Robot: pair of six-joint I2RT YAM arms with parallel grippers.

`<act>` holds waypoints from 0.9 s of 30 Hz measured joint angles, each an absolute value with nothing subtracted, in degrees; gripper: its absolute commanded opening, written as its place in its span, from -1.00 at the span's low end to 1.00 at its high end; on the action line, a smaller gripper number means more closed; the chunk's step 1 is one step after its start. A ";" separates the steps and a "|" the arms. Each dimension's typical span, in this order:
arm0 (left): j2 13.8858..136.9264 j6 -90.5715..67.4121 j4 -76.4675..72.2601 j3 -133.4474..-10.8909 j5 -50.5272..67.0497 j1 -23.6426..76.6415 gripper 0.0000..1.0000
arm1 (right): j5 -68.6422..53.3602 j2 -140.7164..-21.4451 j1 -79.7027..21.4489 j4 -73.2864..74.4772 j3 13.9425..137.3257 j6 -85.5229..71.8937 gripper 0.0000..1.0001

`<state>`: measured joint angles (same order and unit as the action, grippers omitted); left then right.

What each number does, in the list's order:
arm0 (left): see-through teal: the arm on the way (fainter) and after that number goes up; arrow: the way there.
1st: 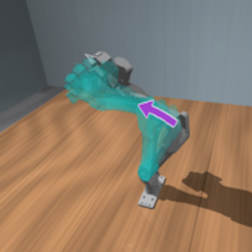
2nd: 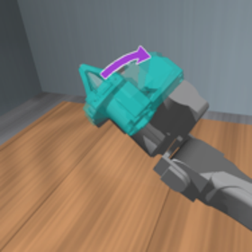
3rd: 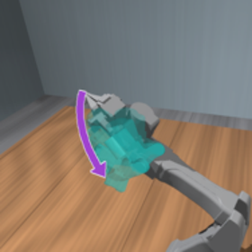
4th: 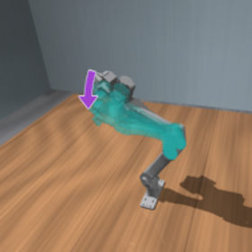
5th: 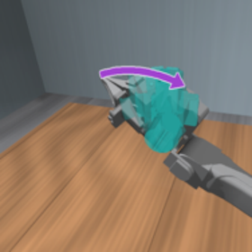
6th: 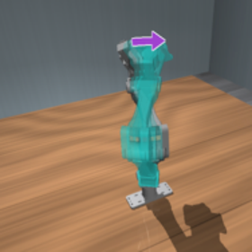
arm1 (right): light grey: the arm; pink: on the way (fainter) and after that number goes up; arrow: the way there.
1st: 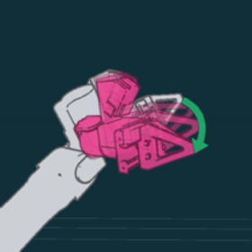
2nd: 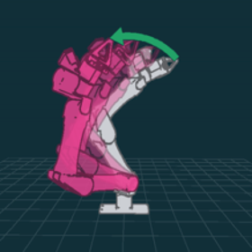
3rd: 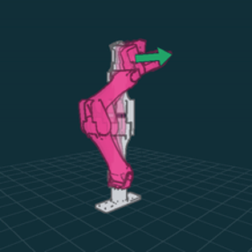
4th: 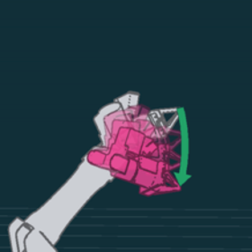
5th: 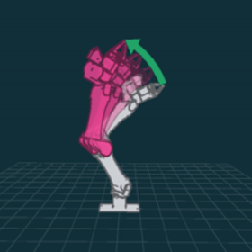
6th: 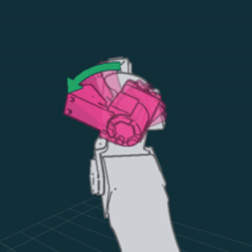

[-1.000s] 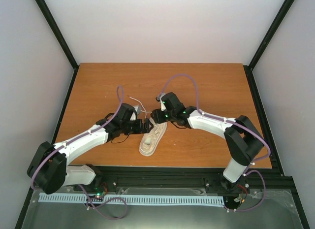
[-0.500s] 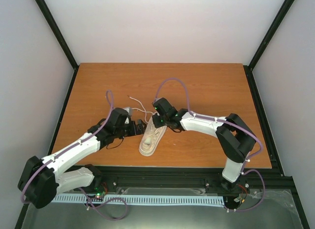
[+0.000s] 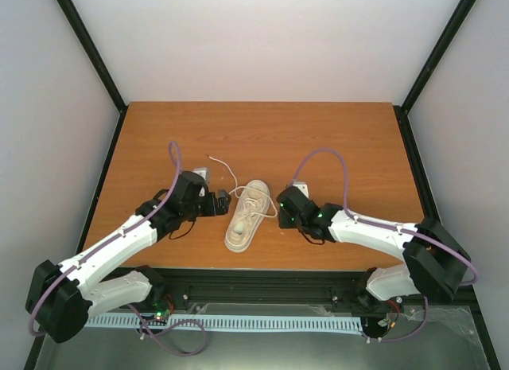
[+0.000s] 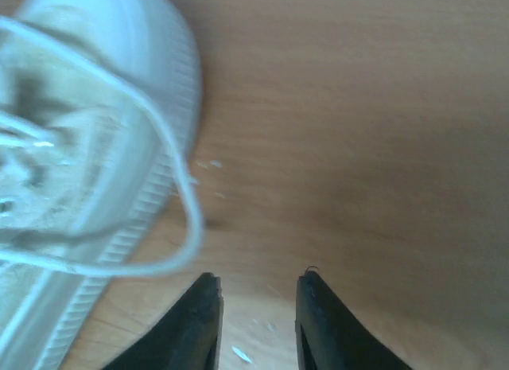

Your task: Tie the shoes

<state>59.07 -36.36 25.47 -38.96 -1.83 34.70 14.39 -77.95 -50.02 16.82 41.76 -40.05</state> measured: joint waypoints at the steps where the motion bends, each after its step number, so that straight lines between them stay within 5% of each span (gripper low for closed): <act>1: 59.24 -35.70 25.39 -39.20 -2.28 34.68 0.99 | 14.72 -77.71 -50.04 18.13 40.60 -41.01 0.12; 4: 59.22 -34.24 24.62 -39.40 -5.19 34.65 1.00 | 16.43 -76.73 -50.02 21.82 39.79 -42.76 0.73; 8: 58.08 -33.36 21.93 -39.40 -11.62 34.63 0.99 | 18.50 -75.42 -49.34 24.77 43.79 -39.99 0.87; 11: 57.36 -33.28 19.38 -39.09 -16.23 34.61 1.00 | 17.98 -78.48 -47.46 24.69 51.59 -35.14 0.80; 16: 58.92 -33.10 14.59 -36.14 -22.04 34.59 0.99 | 12.99 -90.65 -45.69 24.12 66.24 -23.75 0.28; 27: 56.95 -32.95 9.78 -29.93 -26.70 34.54 1.00 | 4.27 -117.49 -45.63 31.75 91.02 -7.49 0.27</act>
